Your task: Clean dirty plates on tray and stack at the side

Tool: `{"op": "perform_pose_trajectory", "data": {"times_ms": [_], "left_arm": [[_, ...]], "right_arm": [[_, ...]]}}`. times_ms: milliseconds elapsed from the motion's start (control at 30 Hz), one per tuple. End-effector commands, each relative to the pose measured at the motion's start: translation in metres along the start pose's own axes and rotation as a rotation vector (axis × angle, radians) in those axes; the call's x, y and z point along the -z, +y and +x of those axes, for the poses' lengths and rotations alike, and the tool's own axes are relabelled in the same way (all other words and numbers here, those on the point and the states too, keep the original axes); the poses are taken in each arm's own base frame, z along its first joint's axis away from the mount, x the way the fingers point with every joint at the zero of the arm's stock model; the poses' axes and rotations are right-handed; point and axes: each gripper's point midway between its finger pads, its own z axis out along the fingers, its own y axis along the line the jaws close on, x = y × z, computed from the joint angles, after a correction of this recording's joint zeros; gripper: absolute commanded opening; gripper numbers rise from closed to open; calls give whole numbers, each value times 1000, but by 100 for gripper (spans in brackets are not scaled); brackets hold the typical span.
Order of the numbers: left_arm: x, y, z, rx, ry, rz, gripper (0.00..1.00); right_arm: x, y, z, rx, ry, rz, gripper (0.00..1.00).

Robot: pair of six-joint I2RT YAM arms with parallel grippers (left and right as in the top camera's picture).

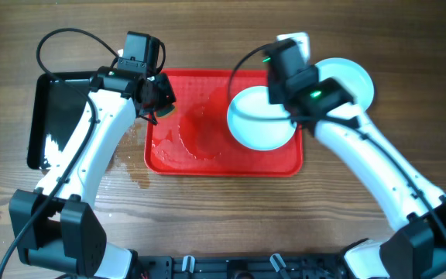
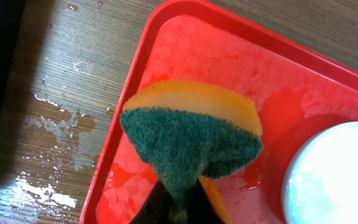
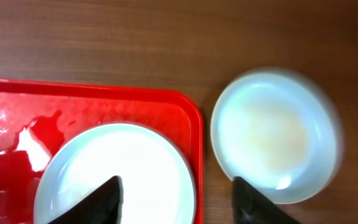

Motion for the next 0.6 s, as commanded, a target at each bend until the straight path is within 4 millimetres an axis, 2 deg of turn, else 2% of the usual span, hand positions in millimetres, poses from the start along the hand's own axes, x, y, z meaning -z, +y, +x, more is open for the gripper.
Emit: {"op": "perform_pose_trajectory", "data": {"times_ms": [0,67,133,167,267,367,467,567], "left_arm": [[-6,0,4,-1,22,5,4],[-6,0,4,-1,21,5,4],[-6,0,4,-1,21,5,4],[-6,0,4,-1,22,5,4],[-6,0,4,-1,22,5,4],[-6,0,4,-1,22,5,4],[-6,0,5,-1,22,5,4],[-6,0,4,-1,22,5,4]], "right_arm": [[-27,4,26,-155,216,-271,67],[-38,4,37,-129,278,-347,68],[-56,10,54,-107,352,-428,78],[-67,10,65,-121,398,-429,77],[-89,16,89,-125,484,-431,66],[-107,26,110,-124,556,-442,37],[-116,27,122,-124,591,-427,34],[-120,24,124,-116,593,-401,33]]}}
